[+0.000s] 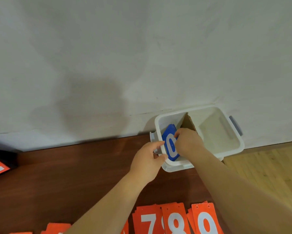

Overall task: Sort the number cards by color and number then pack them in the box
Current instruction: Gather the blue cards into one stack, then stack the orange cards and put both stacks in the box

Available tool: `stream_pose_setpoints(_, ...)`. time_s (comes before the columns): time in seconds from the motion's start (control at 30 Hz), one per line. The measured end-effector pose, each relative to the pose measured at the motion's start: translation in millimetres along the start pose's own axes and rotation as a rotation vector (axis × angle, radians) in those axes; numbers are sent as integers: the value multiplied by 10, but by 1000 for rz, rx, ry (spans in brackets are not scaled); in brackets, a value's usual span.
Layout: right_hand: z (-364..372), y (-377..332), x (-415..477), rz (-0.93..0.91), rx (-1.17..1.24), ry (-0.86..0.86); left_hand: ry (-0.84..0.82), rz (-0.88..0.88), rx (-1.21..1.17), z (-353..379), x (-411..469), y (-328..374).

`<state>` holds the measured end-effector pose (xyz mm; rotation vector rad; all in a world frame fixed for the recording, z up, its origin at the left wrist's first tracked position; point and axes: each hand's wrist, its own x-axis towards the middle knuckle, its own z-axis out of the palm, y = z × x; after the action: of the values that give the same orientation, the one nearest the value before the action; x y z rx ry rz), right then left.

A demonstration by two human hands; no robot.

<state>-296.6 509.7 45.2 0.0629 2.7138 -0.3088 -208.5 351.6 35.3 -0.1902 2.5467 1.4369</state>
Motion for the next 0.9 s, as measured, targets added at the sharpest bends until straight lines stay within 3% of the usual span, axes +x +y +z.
stream_pose_setpoints(0.27,104,-152,180,-25,-285,-146,4,22,20,-8,-5,-1)
stream_pose_setpoints(0.5,103,-130,153,1,-349,-327,-1,58,126,28,3,26)
stream_pose_setpoints(0.9,-147,222,-1077,-134,203,92,71,91,367,-223,-519,-58)
